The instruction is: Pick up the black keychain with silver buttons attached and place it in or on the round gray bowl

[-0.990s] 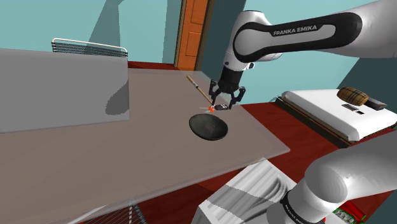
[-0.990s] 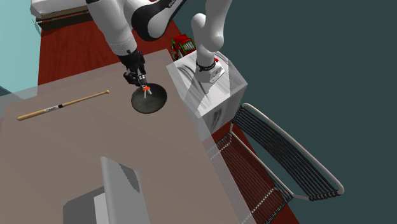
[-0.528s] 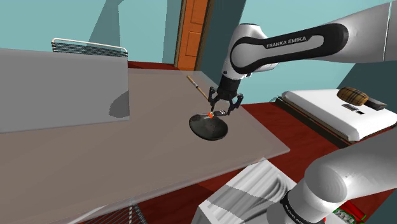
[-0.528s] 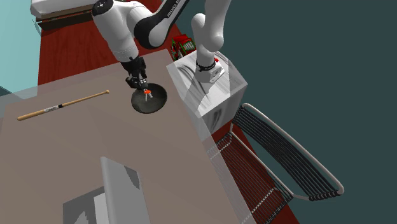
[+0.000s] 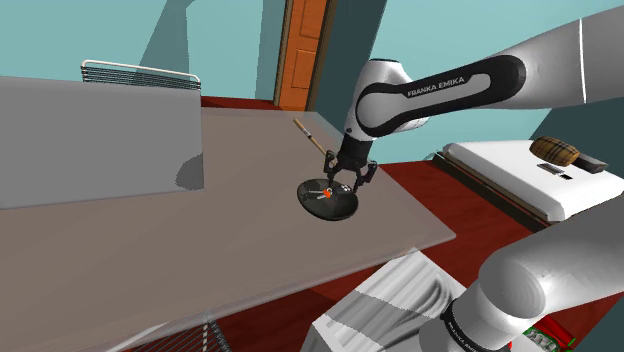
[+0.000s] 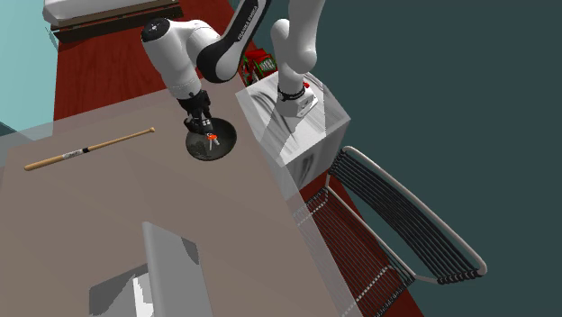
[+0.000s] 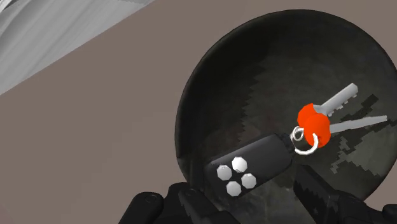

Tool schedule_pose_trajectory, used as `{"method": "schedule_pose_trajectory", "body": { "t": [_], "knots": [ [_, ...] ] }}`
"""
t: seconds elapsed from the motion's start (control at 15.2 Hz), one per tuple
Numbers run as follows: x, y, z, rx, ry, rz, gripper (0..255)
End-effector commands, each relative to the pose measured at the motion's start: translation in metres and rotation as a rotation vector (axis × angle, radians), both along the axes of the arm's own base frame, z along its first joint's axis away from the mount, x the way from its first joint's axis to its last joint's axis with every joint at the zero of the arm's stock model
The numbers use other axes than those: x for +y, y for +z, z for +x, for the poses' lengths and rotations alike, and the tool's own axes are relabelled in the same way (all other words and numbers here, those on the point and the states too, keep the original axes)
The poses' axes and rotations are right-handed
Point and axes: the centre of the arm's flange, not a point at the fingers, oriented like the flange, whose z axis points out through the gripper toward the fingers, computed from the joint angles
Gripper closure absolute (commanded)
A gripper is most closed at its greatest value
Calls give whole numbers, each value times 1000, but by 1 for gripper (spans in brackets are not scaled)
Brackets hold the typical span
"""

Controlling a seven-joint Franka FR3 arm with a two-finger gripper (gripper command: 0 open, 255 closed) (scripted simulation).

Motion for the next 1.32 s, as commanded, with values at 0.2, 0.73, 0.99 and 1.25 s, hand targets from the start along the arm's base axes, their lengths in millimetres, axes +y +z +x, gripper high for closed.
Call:
{"method": "schedule_pose_trajectory", "body": {
  "t": [0.2, 0.73, 0.99, 1.25],
  "knots": [
    [0, -5, 0, -1, 0, 0, 255],
    [0, -5, 0, -1, 0, 0, 0],
    [0, 21, 1, -1, 0, 0, 0],
    [0, 45, 1, -1, 0, 0, 0]
  ]
}}
